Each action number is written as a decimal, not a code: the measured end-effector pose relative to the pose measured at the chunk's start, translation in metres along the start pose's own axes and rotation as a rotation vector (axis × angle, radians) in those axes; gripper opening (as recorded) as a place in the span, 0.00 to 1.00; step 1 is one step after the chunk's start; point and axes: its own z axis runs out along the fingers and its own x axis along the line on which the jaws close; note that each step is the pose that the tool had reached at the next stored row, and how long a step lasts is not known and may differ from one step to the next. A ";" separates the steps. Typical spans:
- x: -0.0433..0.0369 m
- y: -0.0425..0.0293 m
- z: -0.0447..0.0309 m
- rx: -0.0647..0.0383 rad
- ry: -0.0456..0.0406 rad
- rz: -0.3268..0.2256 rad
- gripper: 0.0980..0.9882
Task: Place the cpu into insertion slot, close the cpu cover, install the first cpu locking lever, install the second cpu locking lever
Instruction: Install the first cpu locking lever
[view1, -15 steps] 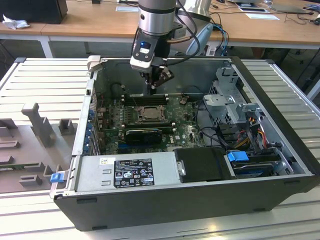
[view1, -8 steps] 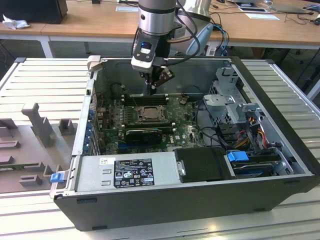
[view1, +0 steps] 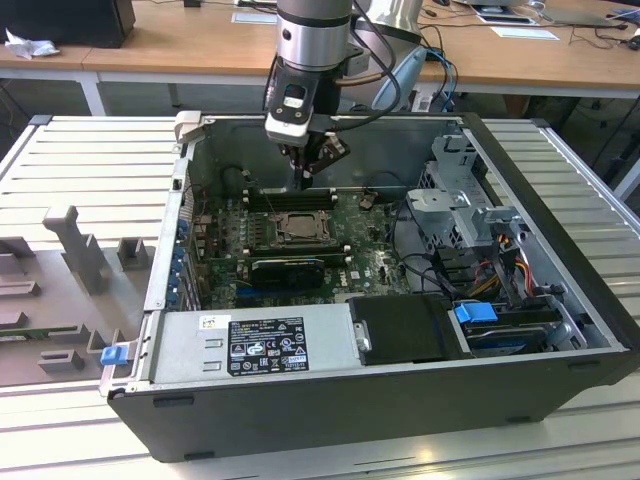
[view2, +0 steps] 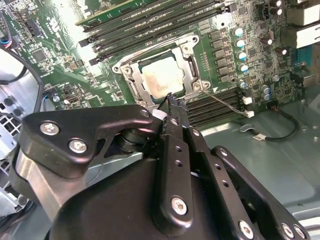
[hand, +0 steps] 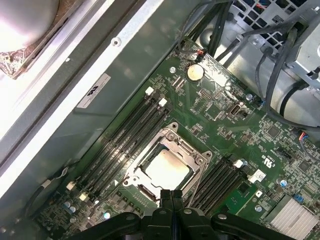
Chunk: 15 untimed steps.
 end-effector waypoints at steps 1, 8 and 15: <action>0.0000 0.0000 0.0000 0.000 0.0000 -0.004 0.01; 0.0000 0.0000 0.0000 0.000 0.0000 -0.022 0.01; 0.0000 0.0000 0.0000 0.000 0.0000 -0.044 0.01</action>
